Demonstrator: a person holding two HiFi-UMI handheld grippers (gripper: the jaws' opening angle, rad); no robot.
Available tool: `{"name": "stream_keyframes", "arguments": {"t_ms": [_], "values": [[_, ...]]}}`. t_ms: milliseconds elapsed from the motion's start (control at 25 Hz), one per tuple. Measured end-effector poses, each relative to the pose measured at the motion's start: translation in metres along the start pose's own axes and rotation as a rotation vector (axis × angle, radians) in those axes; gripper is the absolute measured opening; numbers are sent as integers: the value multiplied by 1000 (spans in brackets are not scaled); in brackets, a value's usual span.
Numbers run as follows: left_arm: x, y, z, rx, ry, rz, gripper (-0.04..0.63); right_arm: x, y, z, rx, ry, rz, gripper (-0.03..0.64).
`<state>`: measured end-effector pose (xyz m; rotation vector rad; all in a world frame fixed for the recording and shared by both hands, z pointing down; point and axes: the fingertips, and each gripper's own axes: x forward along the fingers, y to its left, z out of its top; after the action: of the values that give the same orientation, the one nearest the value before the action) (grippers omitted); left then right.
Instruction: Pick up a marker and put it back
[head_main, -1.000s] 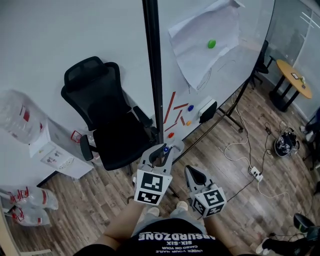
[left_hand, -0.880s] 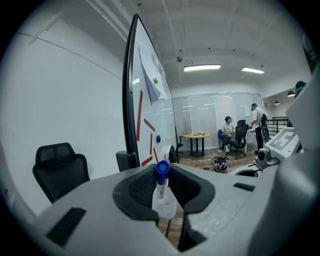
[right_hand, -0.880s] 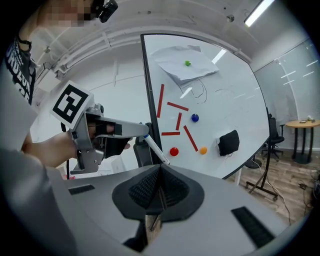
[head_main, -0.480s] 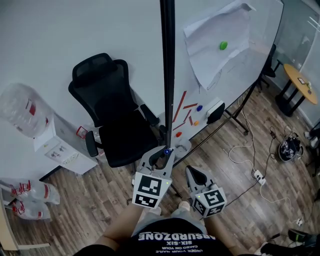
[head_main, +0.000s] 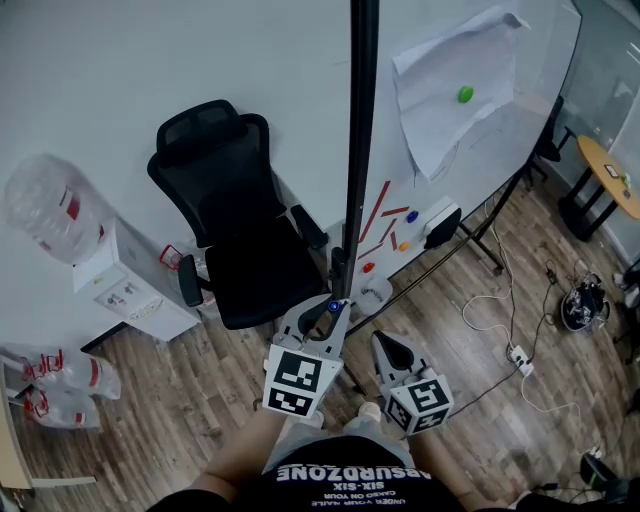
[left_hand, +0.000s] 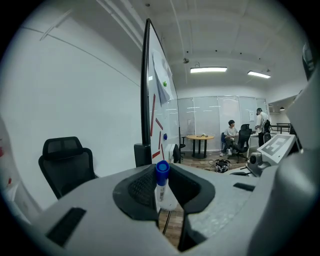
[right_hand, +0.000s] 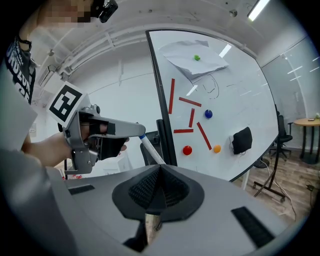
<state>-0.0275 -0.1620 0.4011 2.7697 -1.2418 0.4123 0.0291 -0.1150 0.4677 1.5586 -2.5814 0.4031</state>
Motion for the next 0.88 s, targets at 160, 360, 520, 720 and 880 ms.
{"name": "stream_keyframes", "arguments": {"t_ms": [160,360,520,720,880], "values": [[-1,0,-6,-6,13,-5,78,1,3,0,1,1,7,-3],[-2,0,-13,-6,28,-10,78,2,5,0,9,3,11,-3],[-1,0,-22,-10,41,-14,78,3,6,0,8,2,13,-3],[1,-3,-35,-19,62,-26,78,3,7,0,6,3,14,-3],[3,-4,-43,-19,79,-31,78,4,6,1,4,3,13,-3]]}}
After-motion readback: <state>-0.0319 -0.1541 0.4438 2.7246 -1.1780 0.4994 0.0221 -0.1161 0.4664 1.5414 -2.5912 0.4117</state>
